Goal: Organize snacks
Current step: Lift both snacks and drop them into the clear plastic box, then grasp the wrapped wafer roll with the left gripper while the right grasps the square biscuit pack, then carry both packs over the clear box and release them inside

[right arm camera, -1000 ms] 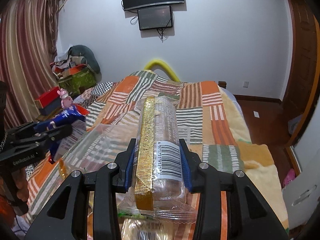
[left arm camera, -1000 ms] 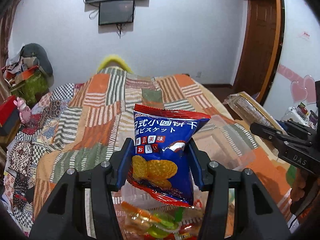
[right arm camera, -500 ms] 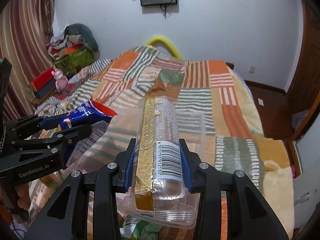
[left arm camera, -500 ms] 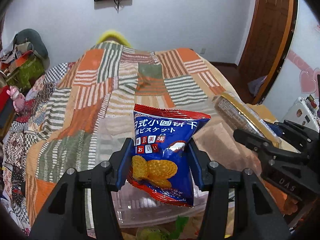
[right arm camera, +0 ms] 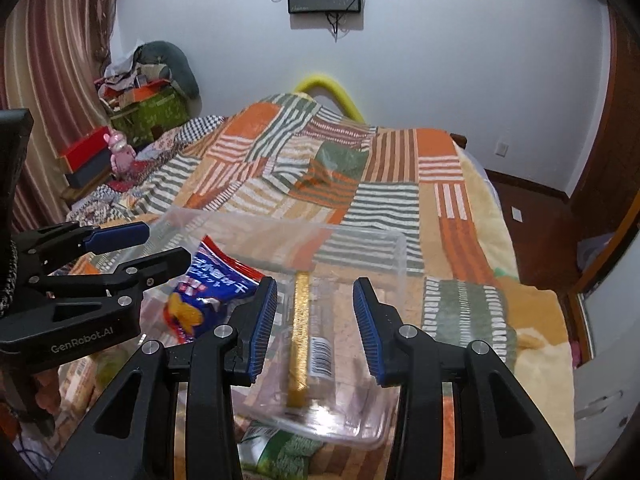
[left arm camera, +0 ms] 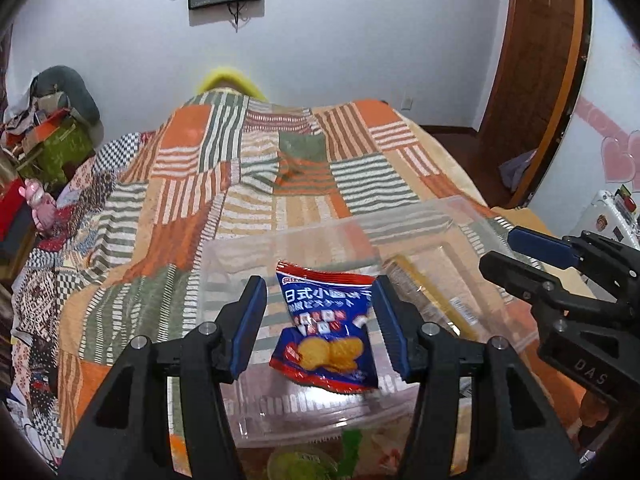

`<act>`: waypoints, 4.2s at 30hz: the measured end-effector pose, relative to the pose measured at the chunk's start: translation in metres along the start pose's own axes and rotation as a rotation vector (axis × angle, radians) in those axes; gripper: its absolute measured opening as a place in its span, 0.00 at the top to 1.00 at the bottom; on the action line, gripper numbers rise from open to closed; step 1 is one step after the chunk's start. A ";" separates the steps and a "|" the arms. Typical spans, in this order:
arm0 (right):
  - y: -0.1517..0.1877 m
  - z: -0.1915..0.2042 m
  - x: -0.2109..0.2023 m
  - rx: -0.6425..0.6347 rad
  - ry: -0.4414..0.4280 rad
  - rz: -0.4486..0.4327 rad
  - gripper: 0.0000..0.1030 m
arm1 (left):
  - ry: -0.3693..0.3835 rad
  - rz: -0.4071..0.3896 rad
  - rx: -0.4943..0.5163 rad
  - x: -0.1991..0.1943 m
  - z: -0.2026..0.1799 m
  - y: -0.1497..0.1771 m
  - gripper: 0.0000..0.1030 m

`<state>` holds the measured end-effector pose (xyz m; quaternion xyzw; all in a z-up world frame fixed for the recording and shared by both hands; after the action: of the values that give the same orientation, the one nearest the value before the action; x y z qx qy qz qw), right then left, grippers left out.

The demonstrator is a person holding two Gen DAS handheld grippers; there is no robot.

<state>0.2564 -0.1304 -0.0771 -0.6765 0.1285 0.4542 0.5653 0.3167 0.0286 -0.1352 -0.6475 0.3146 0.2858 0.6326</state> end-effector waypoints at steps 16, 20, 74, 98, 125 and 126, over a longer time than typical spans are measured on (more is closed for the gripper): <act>0.026 0.010 -0.073 -0.016 0.004 -0.078 0.43 | -0.021 -0.151 0.019 -0.113 0.024 0.033 0.28; 0.042 0.015 -0.081 -0.008 0.007 -0.067 0.40 | -0.039 -0.135 0.008 -0.126 0.044 0.057 0.21; 0.111 0.014 -0.030 0.070 0.019 0.167 0.27 | -0.058 0.104 -0.180 -0.062 0.110 0.183 0.56; 0.047 0.008 -0.072 0.057 0.035 -0.060 0.27 | 0.009 -0.121 -0.081 -0.107 0.058 0.076 0.56; 0.008 0.029 0.029 0.027 -0.066 0.078 0.27 | 0.089 0.004 -0.081 -0.001 0.048 0.015 0.56; 0.010 0.030 0.031 0.022 -0.063 0.084 0.27 | 0.087 0.011 -0.078 0.002 0.047 0.015 0.56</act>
<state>0.2528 -0.0967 -0.1058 -0.6497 0.1436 0.4972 0.5568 0.3080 0.0752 -0.1482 -0.6818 0.3338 0.2728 0.5910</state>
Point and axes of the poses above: each gripper's, at about its wrist camera, not at the fingertips, and x roughly the way its jaws point, z to its left, y to its underside, the point moved 2 cm from there along x, roughly the way its jaws point, and after that the axes turned 5 degrees about z, right-handed, at the moved point
